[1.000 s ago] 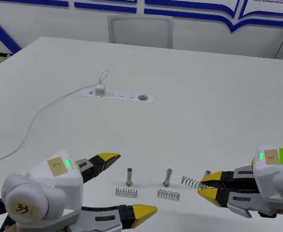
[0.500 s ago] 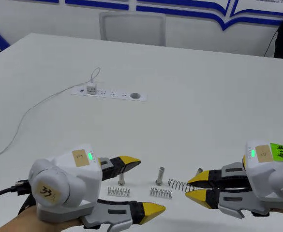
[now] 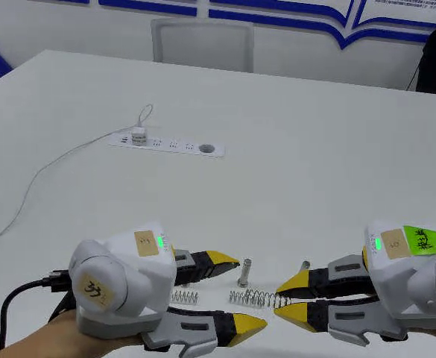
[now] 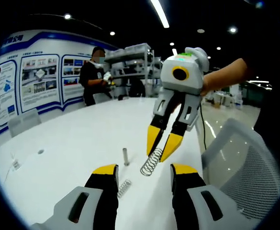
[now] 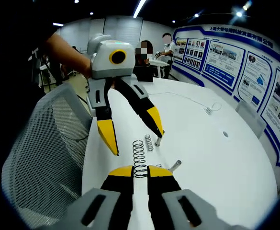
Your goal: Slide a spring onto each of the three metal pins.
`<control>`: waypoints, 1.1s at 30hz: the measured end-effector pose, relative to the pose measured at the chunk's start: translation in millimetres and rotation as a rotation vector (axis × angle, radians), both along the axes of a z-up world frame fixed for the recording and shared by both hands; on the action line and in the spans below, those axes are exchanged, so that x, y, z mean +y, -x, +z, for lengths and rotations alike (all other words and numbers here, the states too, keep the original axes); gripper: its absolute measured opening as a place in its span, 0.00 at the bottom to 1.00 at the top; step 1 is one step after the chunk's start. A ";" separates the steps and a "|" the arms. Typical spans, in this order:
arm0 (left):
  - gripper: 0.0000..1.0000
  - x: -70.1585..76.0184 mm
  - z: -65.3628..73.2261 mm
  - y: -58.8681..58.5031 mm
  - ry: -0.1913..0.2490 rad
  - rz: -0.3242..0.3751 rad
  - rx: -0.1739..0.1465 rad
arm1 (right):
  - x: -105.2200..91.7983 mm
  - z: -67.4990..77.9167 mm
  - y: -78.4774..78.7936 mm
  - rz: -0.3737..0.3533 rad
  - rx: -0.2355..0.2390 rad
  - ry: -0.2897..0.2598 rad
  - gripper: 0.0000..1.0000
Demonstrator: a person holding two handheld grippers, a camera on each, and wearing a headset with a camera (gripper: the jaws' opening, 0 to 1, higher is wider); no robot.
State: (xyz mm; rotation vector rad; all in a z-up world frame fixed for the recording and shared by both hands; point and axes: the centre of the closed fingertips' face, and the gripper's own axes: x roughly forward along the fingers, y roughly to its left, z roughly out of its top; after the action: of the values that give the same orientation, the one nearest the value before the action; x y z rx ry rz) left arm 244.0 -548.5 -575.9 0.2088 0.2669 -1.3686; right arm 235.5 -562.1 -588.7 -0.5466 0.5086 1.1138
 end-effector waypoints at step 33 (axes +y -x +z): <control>0.12 2.3 6.9 15.1 0.000 -0.096 -0.034 | 11.0 12.5 9.2 0.079 -0.019 -0.003 0.11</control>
State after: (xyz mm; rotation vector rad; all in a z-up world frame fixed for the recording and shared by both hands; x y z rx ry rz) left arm 228.9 -546.2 -569.1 0.2474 0.2316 -1.4585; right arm 226.3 -551.1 -576.2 -0.5786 0.4724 1.1835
